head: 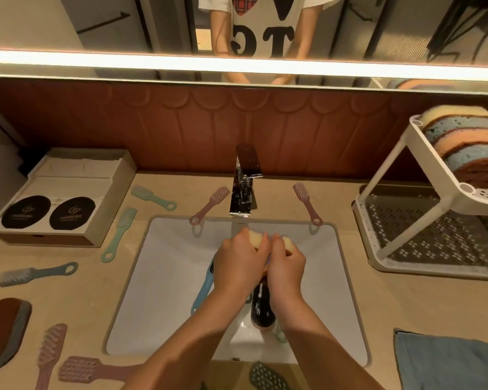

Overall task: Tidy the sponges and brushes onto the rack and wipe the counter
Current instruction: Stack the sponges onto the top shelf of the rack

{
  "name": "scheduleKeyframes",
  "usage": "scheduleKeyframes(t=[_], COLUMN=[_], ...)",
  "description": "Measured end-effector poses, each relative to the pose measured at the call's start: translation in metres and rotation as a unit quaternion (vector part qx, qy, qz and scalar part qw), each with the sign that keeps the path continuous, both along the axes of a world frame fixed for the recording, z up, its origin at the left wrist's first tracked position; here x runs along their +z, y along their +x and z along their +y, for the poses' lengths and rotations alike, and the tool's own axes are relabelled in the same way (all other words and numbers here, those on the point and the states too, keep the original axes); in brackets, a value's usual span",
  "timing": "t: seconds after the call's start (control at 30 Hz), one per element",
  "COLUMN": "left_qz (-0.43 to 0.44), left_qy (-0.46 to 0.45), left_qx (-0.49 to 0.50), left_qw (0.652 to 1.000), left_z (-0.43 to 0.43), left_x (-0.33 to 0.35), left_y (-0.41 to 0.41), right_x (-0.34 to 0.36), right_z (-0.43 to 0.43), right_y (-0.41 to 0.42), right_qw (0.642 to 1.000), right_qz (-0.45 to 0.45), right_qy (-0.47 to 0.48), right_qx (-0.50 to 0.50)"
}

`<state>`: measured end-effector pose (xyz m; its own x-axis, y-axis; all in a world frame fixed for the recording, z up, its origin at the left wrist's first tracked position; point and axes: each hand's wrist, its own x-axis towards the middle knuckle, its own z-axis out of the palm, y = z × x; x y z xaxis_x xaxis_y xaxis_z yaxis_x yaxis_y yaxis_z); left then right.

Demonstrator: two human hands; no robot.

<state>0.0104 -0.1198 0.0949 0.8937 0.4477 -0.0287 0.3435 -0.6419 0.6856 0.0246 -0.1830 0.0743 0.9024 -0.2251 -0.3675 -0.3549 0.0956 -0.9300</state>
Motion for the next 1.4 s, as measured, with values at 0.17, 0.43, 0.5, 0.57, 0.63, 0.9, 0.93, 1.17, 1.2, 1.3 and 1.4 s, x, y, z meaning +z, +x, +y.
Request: scheduleKeyframes(t=[0.17,0.43,0.5,0.57,0.63,0.9,0.93,1.17,1.2,1.3,1.4], left_qz=[0.026,-0.01,-0.021,-0.035,-0.038,0.032,0.037,0.0,-0.013,-0.049,-0.071], left_qy=[0.081,0.124,0.124,0.084,-0.01,-0.365,-0.387,-0.379,-0.371,-0.347,-0.324], left_qx=[-0.055,-0.107,-0.113,-0.11,-0.097,-0.121,-0.138,-0.253,-0.265,-0.291,-0.314], left_qw=[0.995,0.987,0.986,0.99,0.994,0.922,0.911,0.89,0.89,0.89,0.89], left_z=[0.001,-0.003,-0.003,0.0,0.003,-0.017,-0.022,-0.065,-0.074,-0.099,-0.128], left_x=[-0.003,-0.003,0.002,0.012,0.025,0.069,0.074,0.114,0.121,0.137,0.151], left_y=[0.003,0.006,0.007,0.009,0.012,0.02,0.021,0.033,0.035,0.048,0.065], right_x=[-0.012,-0.011,-0.007,-0.001,0.009,0.068,0.076,0.128,0.135,0.154,0.168], right_z=[0.003,-0.007,-0.014,-0.025,-0.043,-0.125,-0.135,-0.19,-0.199,-0.223,-0.251], right_y=[0.003,0.011,0.013,0.017,0.025,0.038,0.039,0.048,0.049,0.055,0.067], right_qw=[0.999,0.998,0.997,0.993,0.982,0.937,0.935,0.932,0.931,0.933,0.938], right_qz=[0.047,0.058,0.055,0.056,0.057,-0.043,-0.062,-0.184,-0.2,-0.225,-0.223], right_qy=[0.02,0.015,0.024,0.045,0.061,-0.006,-0.009,-0.056,-0.056,-0.036,-0.021], right_qx=[-0.003,0.016,0.044,0.097,0.17,0.346,0.35,0.308,0.301,0.278,0.263])
